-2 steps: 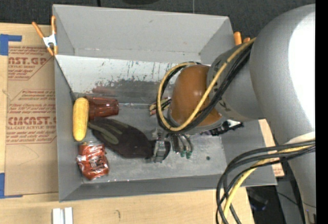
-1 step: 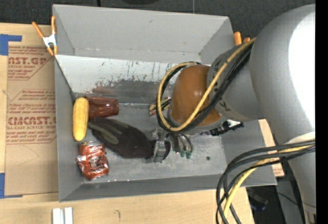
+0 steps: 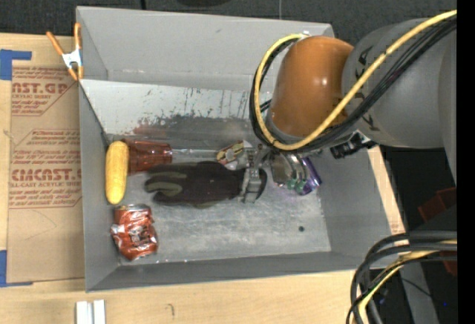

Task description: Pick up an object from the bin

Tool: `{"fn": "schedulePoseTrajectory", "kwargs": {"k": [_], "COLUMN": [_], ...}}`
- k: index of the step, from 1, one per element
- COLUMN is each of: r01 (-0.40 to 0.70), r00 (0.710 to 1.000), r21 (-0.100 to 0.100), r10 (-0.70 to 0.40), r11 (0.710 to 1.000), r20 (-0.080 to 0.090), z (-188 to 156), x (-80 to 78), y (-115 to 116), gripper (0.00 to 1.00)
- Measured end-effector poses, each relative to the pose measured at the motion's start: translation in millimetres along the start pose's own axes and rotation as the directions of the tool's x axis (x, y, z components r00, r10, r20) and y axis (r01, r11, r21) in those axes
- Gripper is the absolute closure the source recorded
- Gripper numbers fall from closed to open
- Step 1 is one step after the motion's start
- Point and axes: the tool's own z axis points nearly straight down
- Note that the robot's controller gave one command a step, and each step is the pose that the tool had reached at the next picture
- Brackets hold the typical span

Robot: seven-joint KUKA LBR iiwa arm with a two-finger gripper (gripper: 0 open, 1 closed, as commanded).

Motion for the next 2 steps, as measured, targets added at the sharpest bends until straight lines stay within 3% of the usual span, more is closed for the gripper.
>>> {"fn": "schedulePoseTrajectory", "kwargs": {"k": [1,2], "r01": [0.0,0.0], "r00": [1.0,1.0], "r21": [0.0,0.0], "r10": [0.0,0.0], "r11": [1.0,1.0], "r20": [0.0,-0.005], "z": [0,-47], "x": [0.0,-2.7], "y": [0,-17], "gripper": [1.0,1.0]}}
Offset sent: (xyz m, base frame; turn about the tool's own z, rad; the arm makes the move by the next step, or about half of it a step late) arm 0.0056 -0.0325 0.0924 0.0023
